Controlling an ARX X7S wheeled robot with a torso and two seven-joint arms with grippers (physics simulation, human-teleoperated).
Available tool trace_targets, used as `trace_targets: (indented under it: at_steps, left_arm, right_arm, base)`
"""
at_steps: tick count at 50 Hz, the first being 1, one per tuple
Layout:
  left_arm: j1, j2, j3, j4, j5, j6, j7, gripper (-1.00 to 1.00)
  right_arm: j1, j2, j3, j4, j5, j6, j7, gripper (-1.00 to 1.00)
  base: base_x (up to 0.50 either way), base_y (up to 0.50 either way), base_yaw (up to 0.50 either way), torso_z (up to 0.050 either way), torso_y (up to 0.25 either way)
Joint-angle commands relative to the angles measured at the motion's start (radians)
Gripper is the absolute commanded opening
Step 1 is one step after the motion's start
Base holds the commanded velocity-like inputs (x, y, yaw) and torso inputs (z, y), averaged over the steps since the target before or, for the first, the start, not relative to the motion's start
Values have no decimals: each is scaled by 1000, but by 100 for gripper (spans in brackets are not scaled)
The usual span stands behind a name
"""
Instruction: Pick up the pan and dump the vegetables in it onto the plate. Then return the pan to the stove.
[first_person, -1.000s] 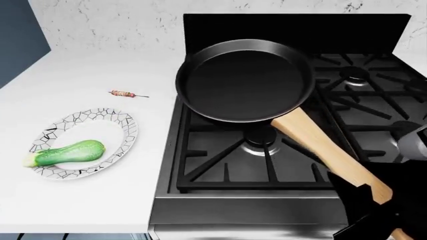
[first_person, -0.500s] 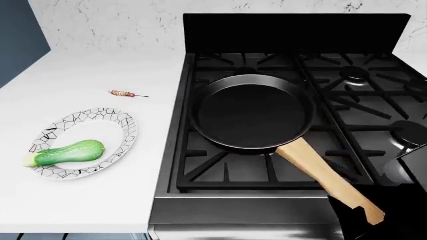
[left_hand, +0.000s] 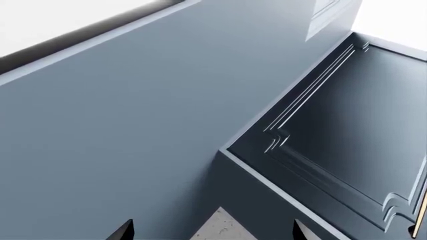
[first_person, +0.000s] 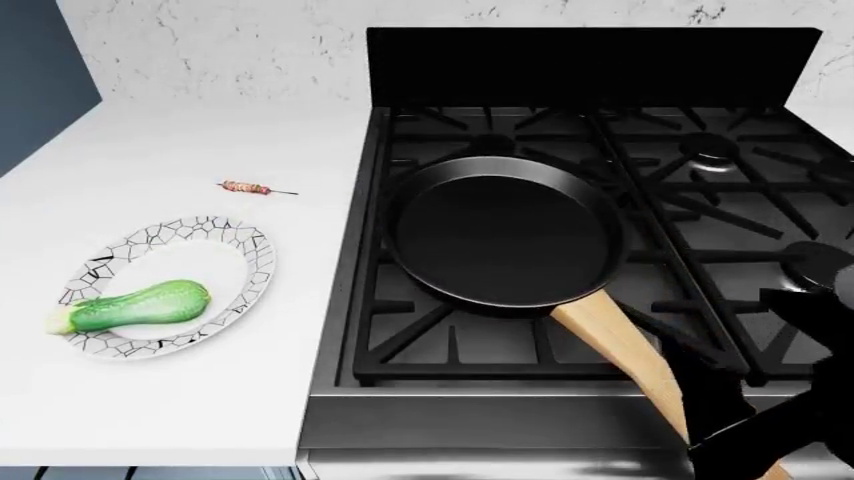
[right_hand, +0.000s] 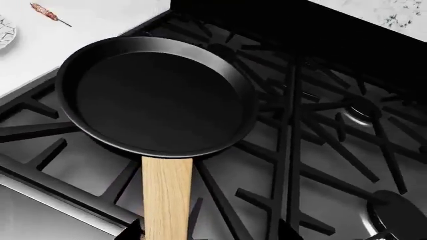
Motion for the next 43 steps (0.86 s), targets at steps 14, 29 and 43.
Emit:
trace_targets:
  at_steps: [14, 29, 43]
  left_arm:
    - [5, -7, 3, 2, 3, 7, -5, 100]
    - [7, -11, 4, 1, 5, 14, -7, 100]
    - [10, -14, 4, 0, 6, 19, -9, 100]
  right_arm:
    - [-49, -124, 530, 25, 244, 94, 81, 100]
    - [64, -121, 514, -56, 204, -16, 22, 100]
    - [196, -23, 270, -171, 93, -229, -57, 100]
  base:
    - [0, 0, 0, 0, 0]
    - [0, 0, 0, 0, 0]
    - [0, 0, 0, 0, 0]
